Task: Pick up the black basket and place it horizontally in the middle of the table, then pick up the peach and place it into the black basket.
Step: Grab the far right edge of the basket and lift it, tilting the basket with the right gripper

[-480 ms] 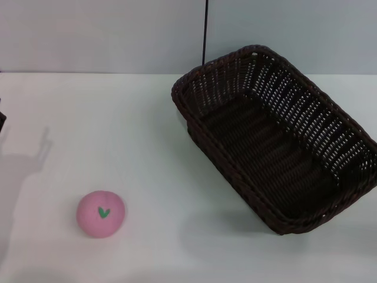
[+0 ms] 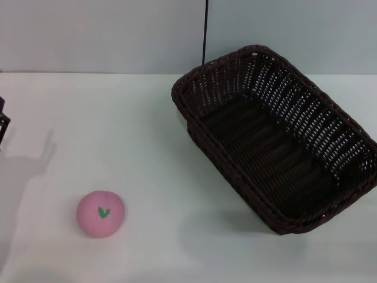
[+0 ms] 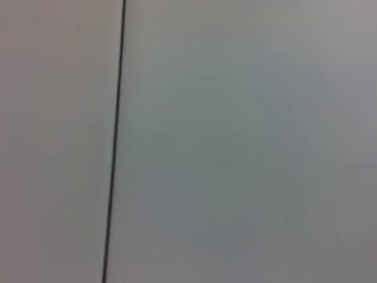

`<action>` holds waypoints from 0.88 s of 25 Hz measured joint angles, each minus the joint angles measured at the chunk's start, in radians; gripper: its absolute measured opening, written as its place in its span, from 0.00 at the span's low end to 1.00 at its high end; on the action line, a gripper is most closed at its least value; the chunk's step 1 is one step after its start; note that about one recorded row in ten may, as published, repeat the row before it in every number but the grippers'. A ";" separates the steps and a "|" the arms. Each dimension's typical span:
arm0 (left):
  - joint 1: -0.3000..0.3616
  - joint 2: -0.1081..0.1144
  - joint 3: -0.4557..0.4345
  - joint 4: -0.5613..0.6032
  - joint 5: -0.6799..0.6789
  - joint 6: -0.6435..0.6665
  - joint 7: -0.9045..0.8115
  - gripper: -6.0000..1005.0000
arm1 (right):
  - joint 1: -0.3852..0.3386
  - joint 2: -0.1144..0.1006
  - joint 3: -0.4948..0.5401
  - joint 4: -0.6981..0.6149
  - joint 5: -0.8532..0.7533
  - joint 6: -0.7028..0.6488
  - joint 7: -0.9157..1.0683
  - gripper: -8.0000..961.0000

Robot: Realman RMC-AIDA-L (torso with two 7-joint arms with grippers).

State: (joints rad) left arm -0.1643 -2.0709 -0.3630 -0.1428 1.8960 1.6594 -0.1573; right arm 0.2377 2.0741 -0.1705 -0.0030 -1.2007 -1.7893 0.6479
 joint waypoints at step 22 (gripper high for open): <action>-0.008 0.002 0.053 -0.002 0.000 0.023 -0.040 0.80 | 0.163 -0.145 -0.005 -1.319 -0.984 -0.236 1.571 0.68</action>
State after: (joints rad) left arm -0.1720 -2.0692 -0.3098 -0.1444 1.8958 1.6825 -0.1973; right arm 0.4010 1.9292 -0.1759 -1.3216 -2.1846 -2.0256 2.2189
